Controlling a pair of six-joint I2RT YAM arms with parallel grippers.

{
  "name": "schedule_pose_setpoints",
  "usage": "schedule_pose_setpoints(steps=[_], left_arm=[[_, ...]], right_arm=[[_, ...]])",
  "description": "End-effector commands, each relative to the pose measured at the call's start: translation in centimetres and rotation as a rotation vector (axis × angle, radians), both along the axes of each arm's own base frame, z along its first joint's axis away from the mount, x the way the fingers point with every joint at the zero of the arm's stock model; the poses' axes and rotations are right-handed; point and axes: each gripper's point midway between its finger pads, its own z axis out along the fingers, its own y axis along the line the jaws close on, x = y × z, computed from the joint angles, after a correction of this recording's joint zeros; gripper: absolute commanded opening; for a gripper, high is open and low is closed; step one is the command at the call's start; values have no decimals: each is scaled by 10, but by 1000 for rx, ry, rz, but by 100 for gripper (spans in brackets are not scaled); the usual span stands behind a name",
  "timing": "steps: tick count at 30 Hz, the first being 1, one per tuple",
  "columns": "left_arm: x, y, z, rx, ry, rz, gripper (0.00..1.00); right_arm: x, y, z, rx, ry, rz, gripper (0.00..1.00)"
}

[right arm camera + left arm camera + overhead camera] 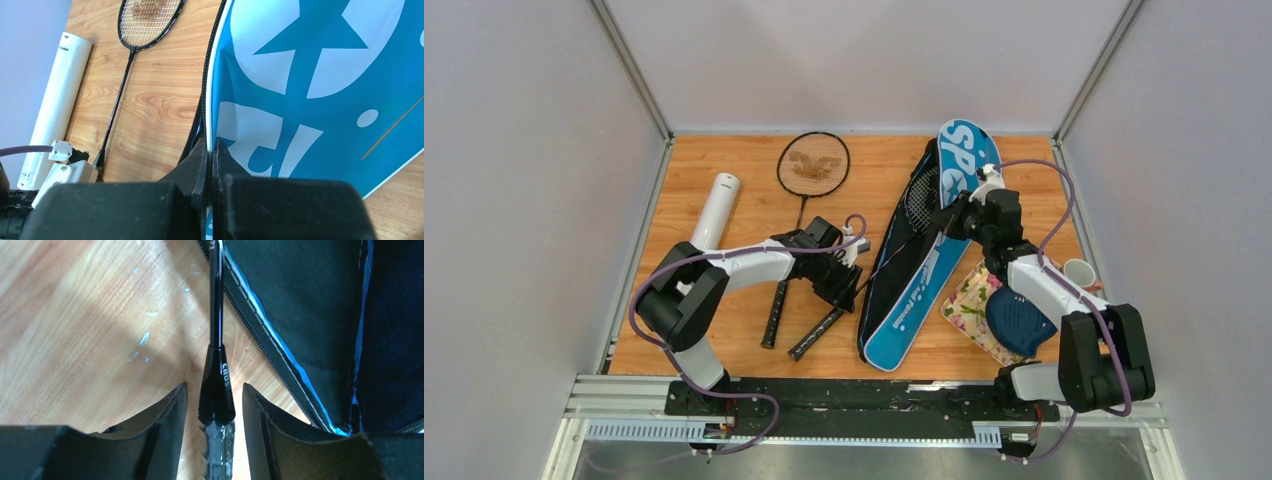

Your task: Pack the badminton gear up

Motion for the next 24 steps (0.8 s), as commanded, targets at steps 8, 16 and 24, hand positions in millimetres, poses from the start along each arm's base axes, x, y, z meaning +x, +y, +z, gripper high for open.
schedule_pose_setpoints(steps=[8,16,24], left_arm=[[33,-2,28,161,-308,24,0],[55,-16,87,153,-443,194,0],[66,-66,96,85,-294,242,0]], right_arm=[[10,4,26,12,-98,17,0],[13,8,25,37,-76,14,0],[11,23,28,121,-67,32,0]])
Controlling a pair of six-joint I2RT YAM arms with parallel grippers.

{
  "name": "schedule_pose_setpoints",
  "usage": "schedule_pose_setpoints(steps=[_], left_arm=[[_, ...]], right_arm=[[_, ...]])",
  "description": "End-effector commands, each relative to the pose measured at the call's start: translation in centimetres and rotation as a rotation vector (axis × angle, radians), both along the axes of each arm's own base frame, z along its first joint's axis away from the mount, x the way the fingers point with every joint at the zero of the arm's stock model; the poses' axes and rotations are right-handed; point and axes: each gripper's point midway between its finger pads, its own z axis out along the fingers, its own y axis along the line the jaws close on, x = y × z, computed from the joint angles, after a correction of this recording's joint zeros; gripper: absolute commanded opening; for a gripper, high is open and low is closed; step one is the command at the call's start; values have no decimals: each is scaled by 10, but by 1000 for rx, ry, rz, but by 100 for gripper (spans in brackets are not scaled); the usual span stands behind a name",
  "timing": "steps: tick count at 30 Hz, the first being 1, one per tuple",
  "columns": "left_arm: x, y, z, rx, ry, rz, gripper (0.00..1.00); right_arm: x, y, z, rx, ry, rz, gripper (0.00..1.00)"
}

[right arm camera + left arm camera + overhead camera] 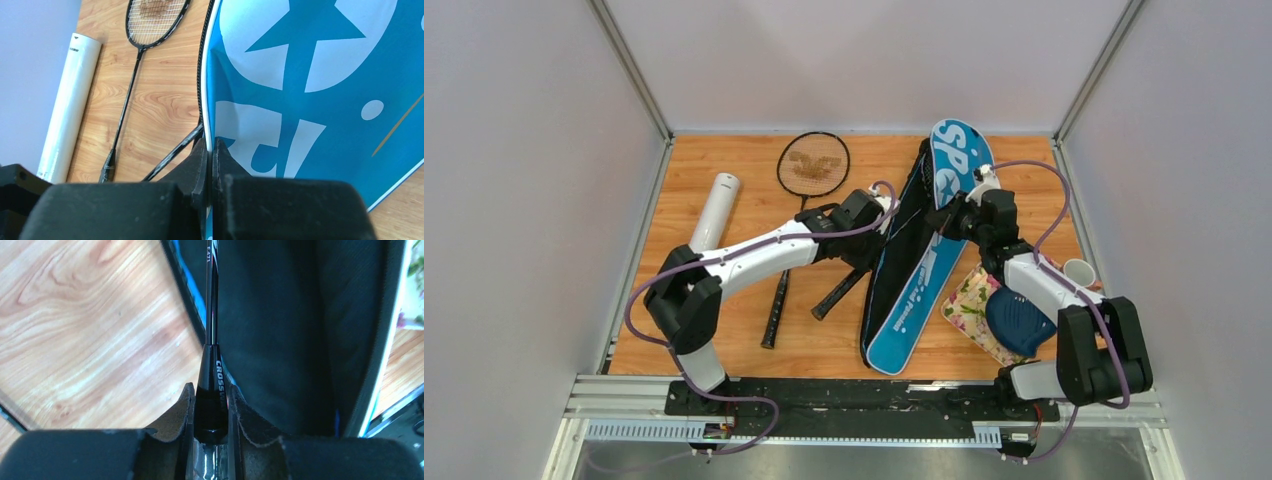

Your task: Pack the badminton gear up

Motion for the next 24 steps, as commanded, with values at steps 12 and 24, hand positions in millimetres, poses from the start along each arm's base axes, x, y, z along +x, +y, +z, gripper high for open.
schedule_pose_setpoints(steps=[12,24], left_arm=[[29,-59,4,-243,15,158,0],[8,-76,-10,-304,146,130,7]], right_arm=[[10,20,26,121,-72,32,0],[11,19,27,129,-75,22,0]])
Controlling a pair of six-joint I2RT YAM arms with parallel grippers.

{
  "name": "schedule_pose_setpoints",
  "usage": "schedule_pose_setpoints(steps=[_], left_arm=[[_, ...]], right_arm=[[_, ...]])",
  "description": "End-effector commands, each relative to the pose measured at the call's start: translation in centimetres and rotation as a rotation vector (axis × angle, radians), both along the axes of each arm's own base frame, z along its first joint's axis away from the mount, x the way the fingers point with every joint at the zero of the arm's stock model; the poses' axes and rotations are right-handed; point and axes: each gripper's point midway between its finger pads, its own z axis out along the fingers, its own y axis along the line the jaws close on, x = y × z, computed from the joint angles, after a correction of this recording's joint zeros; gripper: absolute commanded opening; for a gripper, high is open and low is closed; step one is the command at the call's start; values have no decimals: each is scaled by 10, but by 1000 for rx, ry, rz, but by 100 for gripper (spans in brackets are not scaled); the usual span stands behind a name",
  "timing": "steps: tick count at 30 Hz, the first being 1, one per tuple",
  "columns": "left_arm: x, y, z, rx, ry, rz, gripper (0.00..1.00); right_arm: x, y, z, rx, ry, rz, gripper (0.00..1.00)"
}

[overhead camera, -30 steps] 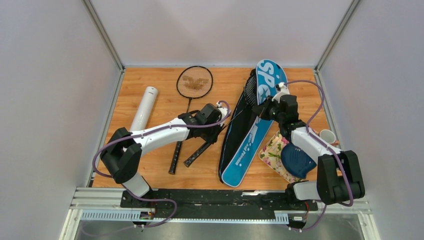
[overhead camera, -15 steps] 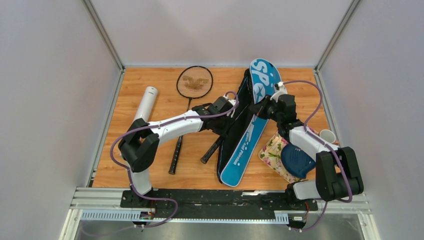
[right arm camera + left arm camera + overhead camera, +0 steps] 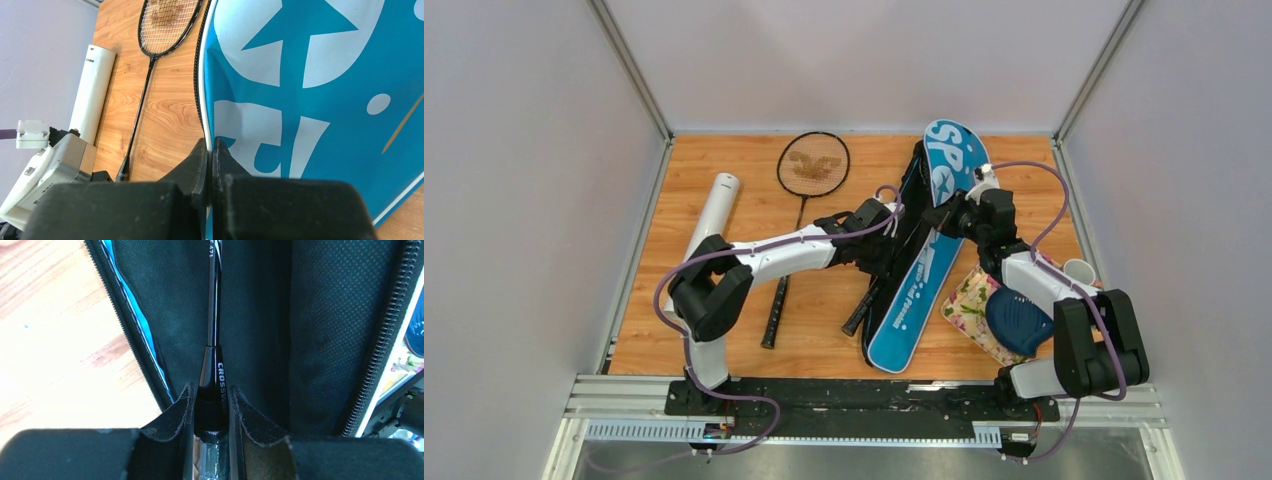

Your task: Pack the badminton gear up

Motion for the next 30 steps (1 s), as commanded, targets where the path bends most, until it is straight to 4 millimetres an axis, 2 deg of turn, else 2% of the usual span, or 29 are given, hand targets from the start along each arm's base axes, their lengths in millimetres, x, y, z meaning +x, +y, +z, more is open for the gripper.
schedule_pose_setpoints(steps=[1,2,5,7,10,11,12,14,15,17,18,19,21,23,25,30], left_arm=[[6,-22,24,-138,-32,5,13],[5,-22,26,-144,-36,-6,27],[1,-24,37,-171,-37,-41,48],[-7,-24,46,-195,-30,-72,55],[-12,-11,62,-227,-38,-84,56],[-12,-6,66,-232,-47,-86,67],[-10,0,71,-251,-51,-88,69],[-13,17,80,-269,-71,-82,69],[-8,27,84,-281,-84,-65,69],[-11,48,80,-286,-74,-39,68],[-14,52,79,-311,-53,-53,67],[-10,66,66,-309,-20,-29,67],[-8,68,60,-337,9,-49,67],[4,67,46,-311,-3,-55,67],[25,65,31,-268,-28,-25,67],[65,46,15,-290,-57,-19,67]], right_arm=[[4,9,23,43,-77,23,0],[4,9,23,39,-80,23,0],[5,8,19,29,-72,21,0],[6,8,18,27,-70,21,0],[7,7,18,29,-69,24,0],[6,8,16,27,-66,27,0],[7,7,17,30,-69,25,0],[6,8,18,33,-73,34,0],[5,9,19,35,-76,37,0],[4,9,20,38,-79,47,0],[4,9,22,40,-84,52,0],[2,10,22,46,-84,66,0],[1,11,26,50,-97,79,0],[0,11,27,50,-102,89,0],[0,10,28,59,-103,95,0],[-2,10,31,62,-105,101,0]])
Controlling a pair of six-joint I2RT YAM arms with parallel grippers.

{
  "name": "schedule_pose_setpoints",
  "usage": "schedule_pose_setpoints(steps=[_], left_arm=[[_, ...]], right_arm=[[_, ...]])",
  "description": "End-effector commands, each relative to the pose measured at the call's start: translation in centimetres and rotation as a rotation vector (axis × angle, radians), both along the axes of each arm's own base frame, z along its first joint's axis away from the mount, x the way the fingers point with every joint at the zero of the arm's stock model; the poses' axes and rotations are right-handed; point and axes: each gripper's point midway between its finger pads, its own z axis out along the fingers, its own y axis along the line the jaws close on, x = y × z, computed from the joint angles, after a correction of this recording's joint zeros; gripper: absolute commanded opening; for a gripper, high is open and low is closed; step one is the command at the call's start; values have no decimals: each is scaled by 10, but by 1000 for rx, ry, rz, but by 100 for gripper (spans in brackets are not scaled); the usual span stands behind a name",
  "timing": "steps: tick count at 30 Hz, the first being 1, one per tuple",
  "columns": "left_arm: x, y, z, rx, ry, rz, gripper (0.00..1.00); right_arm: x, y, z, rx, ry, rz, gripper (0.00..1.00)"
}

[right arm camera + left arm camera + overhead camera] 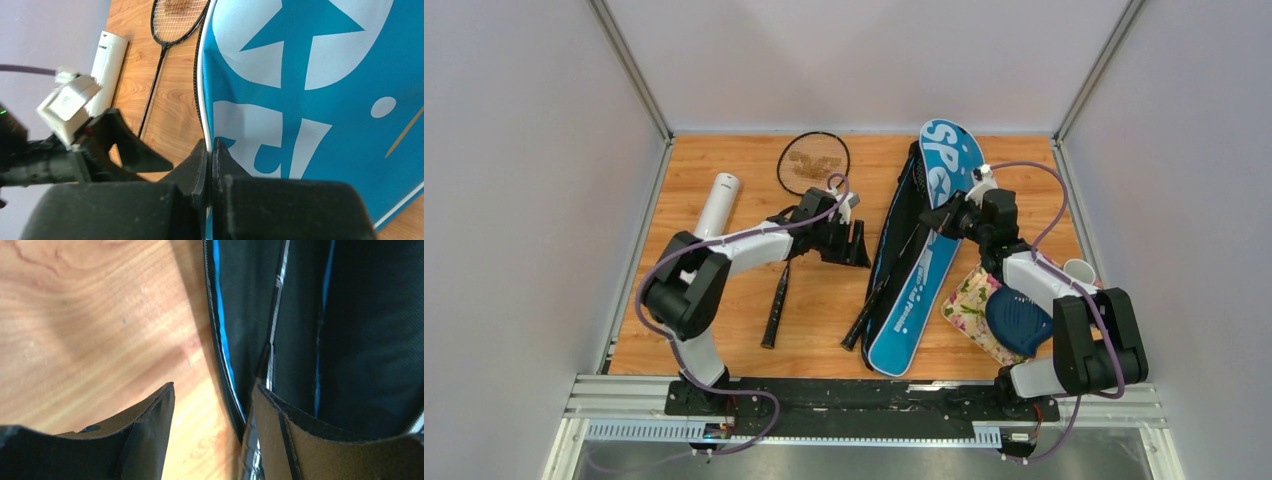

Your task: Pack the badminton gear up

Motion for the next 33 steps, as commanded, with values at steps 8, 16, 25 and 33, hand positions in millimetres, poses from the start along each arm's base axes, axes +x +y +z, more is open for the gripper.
schedule_pose_setpoints(steps=[8,16,25,33], left_arm=[[78,-53,-20,-109,-101,-15,66],[80,-73,-39,-190,-36,-11,53],[97,-64,24,-80,-181,-58,0],[91,-61,102,-87,-165,-35,0]], right_arm=[[2,6,35,39,-114,48,0],[3,7,34,39,-114,57,0],[7,-2,19,-24,-70,9,0],[-11,-11,15,-119,87,-53,0]])
